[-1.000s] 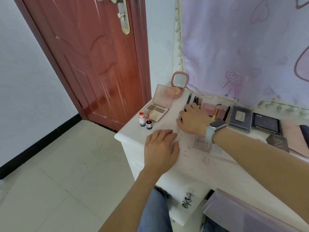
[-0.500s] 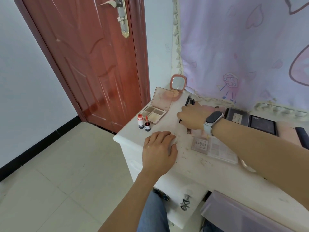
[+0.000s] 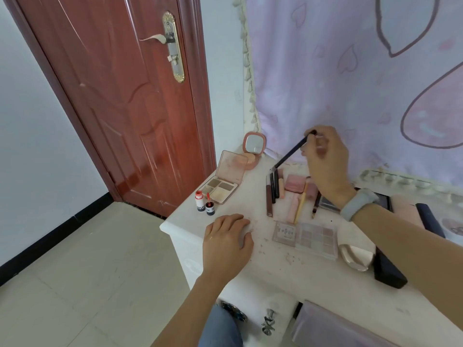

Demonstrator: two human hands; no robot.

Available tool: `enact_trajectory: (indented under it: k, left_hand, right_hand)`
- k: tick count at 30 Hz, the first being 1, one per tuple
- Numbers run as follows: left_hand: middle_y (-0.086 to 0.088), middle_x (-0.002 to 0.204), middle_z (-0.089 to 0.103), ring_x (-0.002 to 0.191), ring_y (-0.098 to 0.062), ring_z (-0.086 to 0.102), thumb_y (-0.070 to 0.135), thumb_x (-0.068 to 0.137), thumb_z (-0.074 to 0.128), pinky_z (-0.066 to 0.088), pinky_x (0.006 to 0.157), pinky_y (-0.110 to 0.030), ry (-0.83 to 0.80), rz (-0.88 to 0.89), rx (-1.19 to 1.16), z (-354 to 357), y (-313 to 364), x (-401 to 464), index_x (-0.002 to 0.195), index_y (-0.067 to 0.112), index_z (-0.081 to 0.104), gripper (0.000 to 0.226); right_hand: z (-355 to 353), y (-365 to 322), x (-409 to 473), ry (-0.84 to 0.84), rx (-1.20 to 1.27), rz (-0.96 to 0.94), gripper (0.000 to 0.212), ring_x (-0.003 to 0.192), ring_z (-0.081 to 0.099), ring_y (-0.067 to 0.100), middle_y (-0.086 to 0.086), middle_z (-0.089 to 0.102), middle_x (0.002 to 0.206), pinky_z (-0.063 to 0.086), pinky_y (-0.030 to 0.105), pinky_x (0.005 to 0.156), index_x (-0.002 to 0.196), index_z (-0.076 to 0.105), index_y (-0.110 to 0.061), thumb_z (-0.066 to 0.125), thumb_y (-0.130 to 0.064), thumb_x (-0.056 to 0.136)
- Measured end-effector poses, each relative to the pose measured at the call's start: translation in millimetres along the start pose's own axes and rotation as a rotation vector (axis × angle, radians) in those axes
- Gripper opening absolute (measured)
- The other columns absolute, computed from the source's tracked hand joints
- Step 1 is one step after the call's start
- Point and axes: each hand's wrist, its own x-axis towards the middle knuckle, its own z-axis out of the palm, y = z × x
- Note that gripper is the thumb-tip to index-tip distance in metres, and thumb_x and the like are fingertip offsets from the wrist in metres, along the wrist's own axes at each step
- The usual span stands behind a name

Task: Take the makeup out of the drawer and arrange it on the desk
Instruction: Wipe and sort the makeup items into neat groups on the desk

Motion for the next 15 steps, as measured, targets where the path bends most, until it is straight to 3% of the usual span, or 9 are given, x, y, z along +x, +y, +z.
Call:
enact_trajectory:
  k: [2, 4, 7, 11, 13, 15]
  left_hand:
    - [0.006, 0.119, 0.061, 0.114, -0.017, 0.053, 0.023, 0.087, 0.057, 0.036, 0.097, -0.033, -0.038, -0.113, -0.094, -1, 1, 4, 0.116, 0.021, 0.062, 0.029]
    - [0.005, 0.130, 0.050, 0.120, -0.013, 0.045, 0.028, 0.091, 0.055, 0.033, 0.101, -0.029, -0.027, -0.231, -0.329, -6, 10, 8, 0.131, 0.020, 0.046, 0.042]
    - [0.010, 0.128, 0.043, 0.119, -0.004, 0.041, 0.046, 0.091, 0.047, 0.034, 0.100, -0.023, 0.033, -0.128, -0.477, -16, 36, 7, 0.137, 0.018, 0.038, 0.055]
    - [0.000, 0.104, 0.063, 0.088, -0.015, 0.058, 0.024, 0.098, 0.039, 0.045, 0.077, -0.023, -0.054, 0.014, -0.371, -12, 58, -4, 0.122, 0.013, 0.054, 0.031]
    - [-0.006, 0.094, 0.065, 0.073, -0.018, 0.056, 0.017, 0.099, 0.038, 0.035, 0.062, -0.017, -0.030, -0.016, -0.348, -10, 59, -7, 0.118, 0.012, 0.057, 0.027]
    - [-0.002, 0.086, 0.063, 0.061, -0.011, 0.048, 0.018, 0.099, 0.038, 0.029, 0.056, -0.018, -0.001, 0.003, -0.303, -14, 58, -9, 0.116, 0.014, 0.057, 0.026]
  right_hand:
    - [-17, -8, 4, 0.106, 0.222, 0.162, 0.014, 0.059, 0.060, 0.010, 0.004, 0.063, 0.085, 0.052, 0.020, 0.059, 0.089, 0.048, -0.016, 0.039, -0.006, 0.094]
    - [-30, -15, 1, 0.125, 0.346, 0.304, 0.018, 0.049, 0.057, 0.009, 0.004, 0.064, 0.077, 0.050, 0.023, 0.051, 0.087, 0.047, -0.017, 0.035, -0.005, 0.095]
    - [-36, -23, -23, 0.030, 0.431, 0.480, 0.018, 0.044, 0.058, 0.011, 0.006, 0.065, 0.068, 0.048, 0.021, 0.045, 0.086, 0.049, -0.012, 0.035, -0.003, 0.094]
    - [-35, -31, -57, -0.097, 0.548, 0.547, 0.023, 0.041, 0.056, 0.012, 0.001, 0.064, 0.053, 0.045, 0.020, 0.041, 0.079, 0.050, -0.010, 0.036, 0.001, 0.094]
    - [-36, -32, -63, -0.122, 0.613, 0.584, 0.021, 0.043, 0.056, 0.013, 0.001, 0.063, 0.056, 0.045, 0.020, 0.042, 0.080, 0.051, -0.011, 0.040, 0.000, 0.094]
    - [-35, -31, -68, -0.140, 0.678, 0.615, 0.018, 0.046, 0.058, 0.015, 0.000, 0.063, 0.061, 0.045, 0.021, 0.044, 0.082, 0.053, -0.012, 0.043, -0.003, 0.094]
